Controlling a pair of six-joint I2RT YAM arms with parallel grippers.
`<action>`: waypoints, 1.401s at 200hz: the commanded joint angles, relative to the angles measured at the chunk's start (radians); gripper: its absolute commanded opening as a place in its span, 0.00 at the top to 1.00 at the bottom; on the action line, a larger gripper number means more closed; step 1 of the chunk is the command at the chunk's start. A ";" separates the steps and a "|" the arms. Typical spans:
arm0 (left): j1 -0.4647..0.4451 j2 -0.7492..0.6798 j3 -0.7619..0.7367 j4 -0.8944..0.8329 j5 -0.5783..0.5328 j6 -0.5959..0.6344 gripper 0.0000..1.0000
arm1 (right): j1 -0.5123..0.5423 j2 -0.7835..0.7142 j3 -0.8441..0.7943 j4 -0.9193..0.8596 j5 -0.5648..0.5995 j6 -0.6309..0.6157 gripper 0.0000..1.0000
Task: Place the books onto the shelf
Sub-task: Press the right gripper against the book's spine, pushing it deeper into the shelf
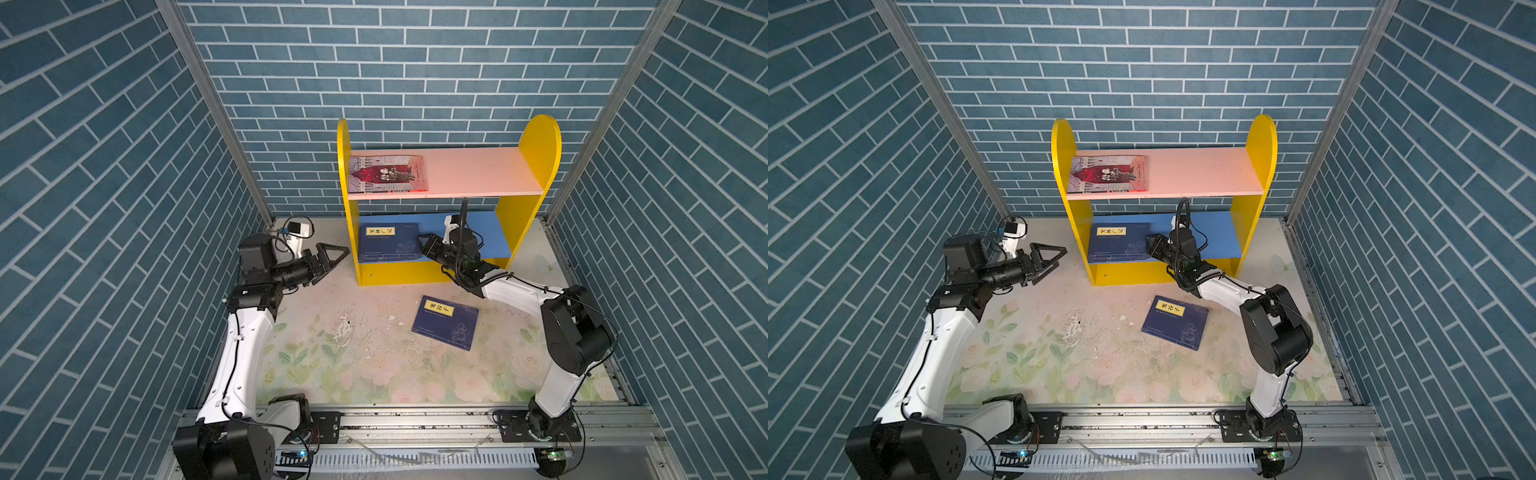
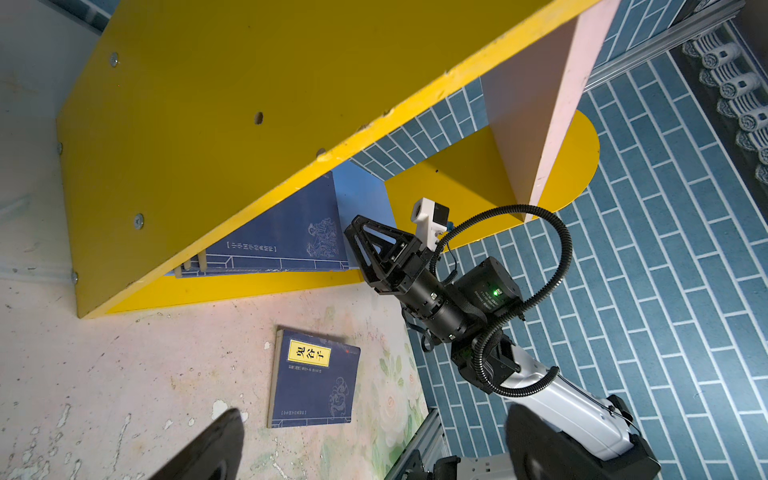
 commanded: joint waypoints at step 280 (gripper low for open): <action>0.005 0.010 -0.011 0.029 0.013 -0.035 0.00 | -0.010 0.036 0.060 -0.012 -0.053 -0.007 0.66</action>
